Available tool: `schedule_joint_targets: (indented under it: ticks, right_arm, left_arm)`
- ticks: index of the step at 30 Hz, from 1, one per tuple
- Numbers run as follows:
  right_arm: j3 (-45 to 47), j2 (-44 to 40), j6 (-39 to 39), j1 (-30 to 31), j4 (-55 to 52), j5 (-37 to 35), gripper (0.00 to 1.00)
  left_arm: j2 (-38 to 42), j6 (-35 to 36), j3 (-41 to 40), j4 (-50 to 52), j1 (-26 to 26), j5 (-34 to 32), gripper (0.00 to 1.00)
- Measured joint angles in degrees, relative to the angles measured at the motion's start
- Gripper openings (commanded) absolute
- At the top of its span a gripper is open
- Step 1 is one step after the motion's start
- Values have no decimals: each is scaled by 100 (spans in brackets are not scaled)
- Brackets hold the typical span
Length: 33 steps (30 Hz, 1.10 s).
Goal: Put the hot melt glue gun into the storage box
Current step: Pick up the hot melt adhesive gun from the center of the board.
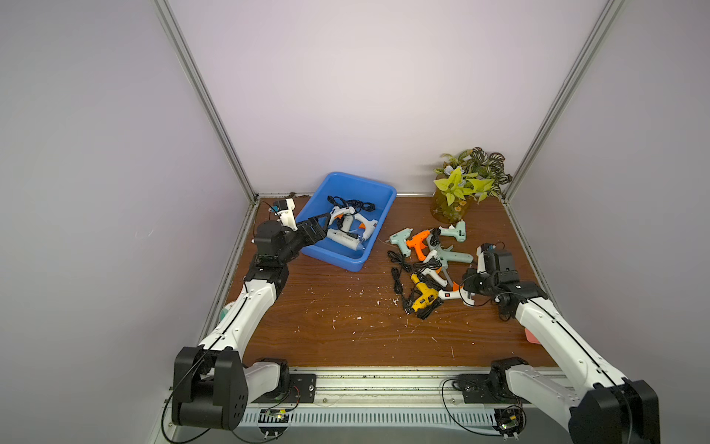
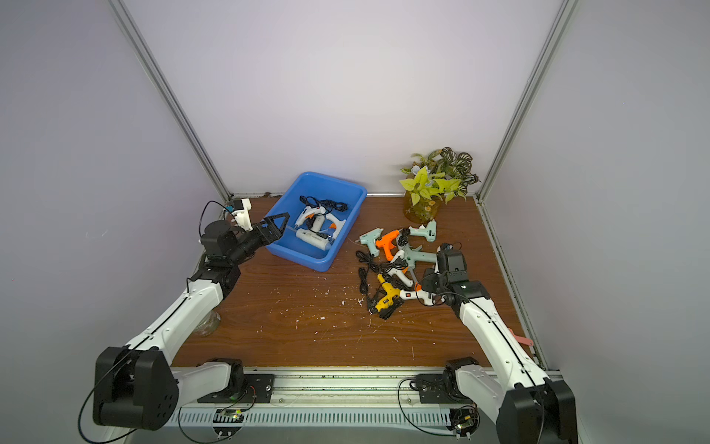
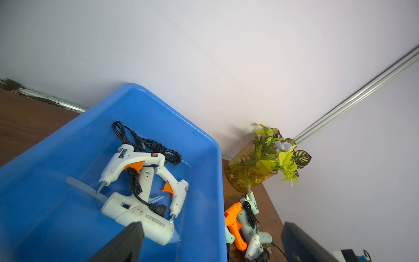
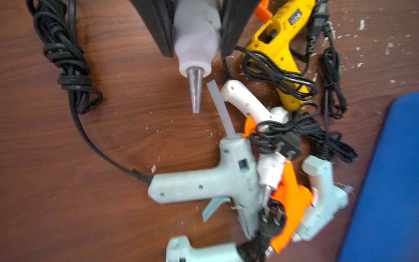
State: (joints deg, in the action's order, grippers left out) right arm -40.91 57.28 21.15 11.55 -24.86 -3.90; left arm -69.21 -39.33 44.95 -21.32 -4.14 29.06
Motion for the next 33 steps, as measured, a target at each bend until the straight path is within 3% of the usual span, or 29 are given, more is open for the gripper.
schedule_joint_targets:
  ticks: [6, 12, 22, 33]
  right_arm:
    - [-116, -485, -83, 221, 236, 339, 0]
    - [-118, -555, -70, 824, 994, 433, 0]
    - [-529, 317, -7, 1580, 2059, 138, 0]
    - [-739, 964, 142, 1952, 2798, 46, 0]
  left_arm:
    - [-420, 28, 188, 17, -221, 564, 99]
    - [-828, 496, 647, 678, -1034, 817, 99]
    - [-1381, 1351, 1091, 1585, -2568, 1154, 99]
    - [-1574, 1711, 1235, 1794, -3023, 1456, 96]
